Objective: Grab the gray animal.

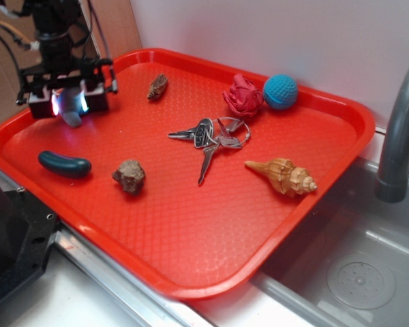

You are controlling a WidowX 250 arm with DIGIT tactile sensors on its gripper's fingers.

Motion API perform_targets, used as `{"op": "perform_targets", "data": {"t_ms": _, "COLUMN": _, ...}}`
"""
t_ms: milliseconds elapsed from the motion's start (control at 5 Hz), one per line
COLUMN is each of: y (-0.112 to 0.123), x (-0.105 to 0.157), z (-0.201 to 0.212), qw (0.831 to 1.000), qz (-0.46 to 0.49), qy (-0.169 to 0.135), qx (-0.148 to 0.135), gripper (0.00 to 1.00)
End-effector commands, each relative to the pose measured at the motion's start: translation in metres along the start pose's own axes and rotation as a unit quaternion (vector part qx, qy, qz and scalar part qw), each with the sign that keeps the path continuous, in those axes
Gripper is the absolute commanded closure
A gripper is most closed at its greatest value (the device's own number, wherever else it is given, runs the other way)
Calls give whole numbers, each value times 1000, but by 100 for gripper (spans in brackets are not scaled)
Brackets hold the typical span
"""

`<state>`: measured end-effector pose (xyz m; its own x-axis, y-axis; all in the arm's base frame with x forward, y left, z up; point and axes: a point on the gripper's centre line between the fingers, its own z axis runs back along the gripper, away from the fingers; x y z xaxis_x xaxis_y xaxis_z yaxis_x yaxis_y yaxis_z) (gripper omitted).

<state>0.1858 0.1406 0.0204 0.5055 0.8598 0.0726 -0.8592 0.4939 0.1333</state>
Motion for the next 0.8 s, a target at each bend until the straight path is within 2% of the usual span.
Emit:
{"op": "perform_targets", "data": {"t_ms": 0, "y": 57, "x": -16, "z": 62, "qw": 986, "qz": -148, "qy": -50, "qx": -55, "gripper": 100}}
{"op": "perform_targets", "data": {"t_ms": 200, "y": 79, "x": -42, "z": 108, "qw": 955, "qz": -262, "qy": -80, "qx": -110, "gripper": 100}}
{"op": "perform_targets", "data": {"t_ms": 400, "y": 111, "x": -75, "z": 154, "qw": 916, "qz": -385, "qy": -72, "qx": -87, "gripper": 100}}
{"op": "perform_targets", "data": {"t_ms": 600, "y": 45, "x": -84, "z": 182, "qw": 895, "qz": -438, "qy": -47, "qx": -76, "gripper": 100}}
